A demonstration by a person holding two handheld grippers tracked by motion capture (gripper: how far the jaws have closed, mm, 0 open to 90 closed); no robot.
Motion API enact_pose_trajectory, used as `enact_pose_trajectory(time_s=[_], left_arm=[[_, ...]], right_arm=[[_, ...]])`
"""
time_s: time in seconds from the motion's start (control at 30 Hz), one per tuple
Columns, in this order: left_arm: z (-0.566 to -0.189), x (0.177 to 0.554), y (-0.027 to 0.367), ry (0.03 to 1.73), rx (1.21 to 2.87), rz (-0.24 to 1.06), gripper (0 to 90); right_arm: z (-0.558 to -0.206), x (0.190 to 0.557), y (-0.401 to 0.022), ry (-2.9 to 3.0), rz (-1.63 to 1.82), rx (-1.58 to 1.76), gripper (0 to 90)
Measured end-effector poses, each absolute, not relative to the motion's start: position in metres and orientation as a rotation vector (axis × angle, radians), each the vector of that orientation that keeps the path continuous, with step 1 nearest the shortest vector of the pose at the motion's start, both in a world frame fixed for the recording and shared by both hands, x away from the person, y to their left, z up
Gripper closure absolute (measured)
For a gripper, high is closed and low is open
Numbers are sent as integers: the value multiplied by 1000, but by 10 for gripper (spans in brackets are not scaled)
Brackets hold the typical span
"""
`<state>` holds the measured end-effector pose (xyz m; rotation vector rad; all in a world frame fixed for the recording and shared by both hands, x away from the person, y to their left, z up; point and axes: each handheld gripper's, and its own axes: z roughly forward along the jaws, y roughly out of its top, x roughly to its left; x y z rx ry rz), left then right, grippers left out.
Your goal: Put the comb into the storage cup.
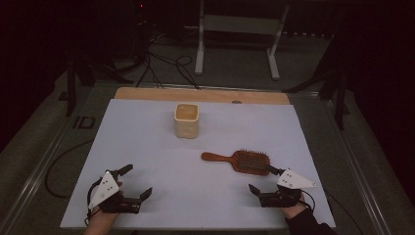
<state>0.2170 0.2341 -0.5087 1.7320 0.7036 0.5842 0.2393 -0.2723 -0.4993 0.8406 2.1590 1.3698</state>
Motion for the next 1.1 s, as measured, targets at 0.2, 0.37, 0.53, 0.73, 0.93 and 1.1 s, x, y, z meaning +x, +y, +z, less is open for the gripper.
enact_pose_trajectory(time_s=[0.2,0.37,0.53,0.73,0.93,1.1], left_arm=[[-508,216,236,705,1721,587,1],[-508,217,236,704,1731,584,2],[-508,215,235,699,1732,587,2],[-508,215,235,704,1731,589,2],[-508,214,235,709,1733,591,2],[-509,214,236,719,1731,599,2]], right_arm=[[-489,235,-269,2166,1406,831,88],[-480,234,-271,2132,1400,860,87],[-471,232,-271,2113,1394,852,87],[-454,231,-268,2096,1377,855,88],[-437,233,-268,2085,1369,849,88],[-425,238,-261,2100,1336,833,89]])
